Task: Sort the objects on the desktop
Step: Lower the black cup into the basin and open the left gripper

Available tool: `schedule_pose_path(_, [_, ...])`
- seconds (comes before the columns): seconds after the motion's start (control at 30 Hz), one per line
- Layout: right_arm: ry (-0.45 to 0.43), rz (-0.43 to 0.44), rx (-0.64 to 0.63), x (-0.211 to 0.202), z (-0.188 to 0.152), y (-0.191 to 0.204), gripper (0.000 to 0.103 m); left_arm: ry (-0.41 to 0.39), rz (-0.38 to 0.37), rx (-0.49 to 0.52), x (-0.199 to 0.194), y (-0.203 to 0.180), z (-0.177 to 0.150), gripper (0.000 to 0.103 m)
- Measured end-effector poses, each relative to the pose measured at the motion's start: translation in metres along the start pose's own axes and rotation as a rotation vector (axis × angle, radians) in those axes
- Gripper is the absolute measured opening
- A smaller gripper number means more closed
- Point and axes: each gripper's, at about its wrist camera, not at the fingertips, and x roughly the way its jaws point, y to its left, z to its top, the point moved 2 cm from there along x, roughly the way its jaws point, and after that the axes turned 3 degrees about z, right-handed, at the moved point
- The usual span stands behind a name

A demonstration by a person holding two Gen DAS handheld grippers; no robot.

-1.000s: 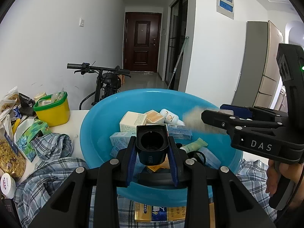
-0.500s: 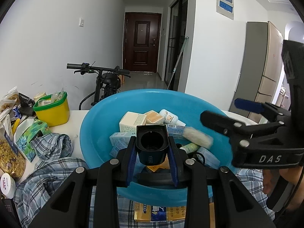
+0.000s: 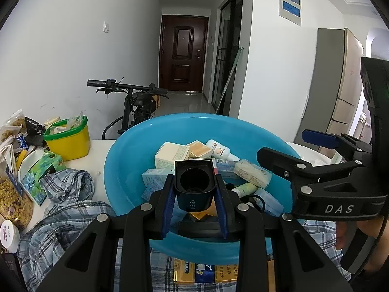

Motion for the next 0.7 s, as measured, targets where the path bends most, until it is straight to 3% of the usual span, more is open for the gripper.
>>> schedule_pose_path(0.7, [0.009,0.005,0.003,-0.0014,-0.0001,0.001,0.103,0.003,0.008,0.003,-0.0026,0.001,0.0006,0.033])
